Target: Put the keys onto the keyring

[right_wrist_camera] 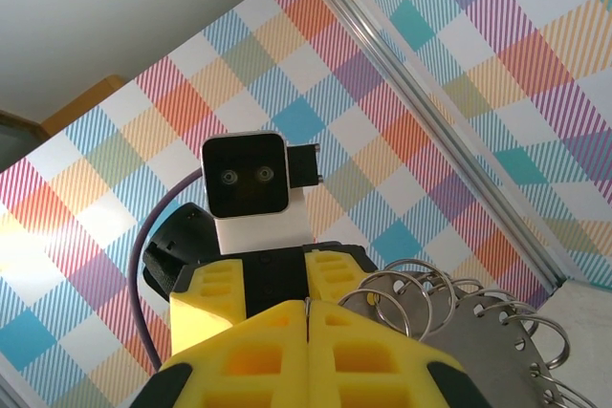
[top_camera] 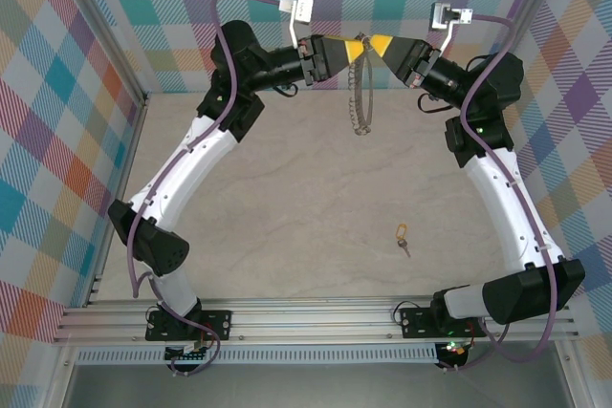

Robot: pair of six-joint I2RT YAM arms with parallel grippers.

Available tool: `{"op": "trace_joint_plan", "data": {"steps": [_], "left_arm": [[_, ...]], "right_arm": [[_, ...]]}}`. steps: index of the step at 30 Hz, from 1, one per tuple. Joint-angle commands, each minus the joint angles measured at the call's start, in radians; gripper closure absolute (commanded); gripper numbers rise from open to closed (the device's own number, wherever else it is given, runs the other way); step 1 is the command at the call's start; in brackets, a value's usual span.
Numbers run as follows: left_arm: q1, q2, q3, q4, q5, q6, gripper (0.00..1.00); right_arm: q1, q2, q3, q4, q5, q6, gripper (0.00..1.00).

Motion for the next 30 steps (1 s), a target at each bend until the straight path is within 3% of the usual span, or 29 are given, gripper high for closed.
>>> {"op": "trace_joint_plan", "data": {"steps": [1, 9, 17, 20, 22, 25, 30], "left_arm": [[-0.009, 0.015, 0.043, 0.007, 0.010, 0.018, 0.68], [-0.011, 0.039, 0.072, 0.016, -0.001, 0.014, 0.70], [-0.013, 0.052, 0.090, 0.028, 0.003, 0.008, 0.98], [-0.014, 0.055, 0.097, 0.015, 0.009, 0.019, 1.00], [-0.014, 0.056, 0.113, -0.026, 0.021, 0.051, 1.00], [-0.014, 0.055, 0.152, -0.128, 0.043, 0.134, 1.00], [-0.014, 0.071, 0.270, -0.383, 0.099, 0.345, 1.00]], "right_arm": [[0.004, -0.004, 0.002, 0.075, 0.008, 0.015, 1.00], [0.004, -0.001, -0.004, 0.077, 0.008, 0.018, 1.00], [0.006, 0.007, -0.009, 0.078, 0.004, 0.024, 1.00], [0.004, 0.005, -0.010, 0.050, 0.004, 0.014, 1.00], [-0.003, -0.007, -0.009, -0.009, 0.009, -0.018, 0.73], [-0.039, -0.039, -0.010, -0.082, 0.001, -0.053, 0.58], [-0.102, -0.080, 0.012, -0.207, -0.051, -0.107, 0.57]]}}
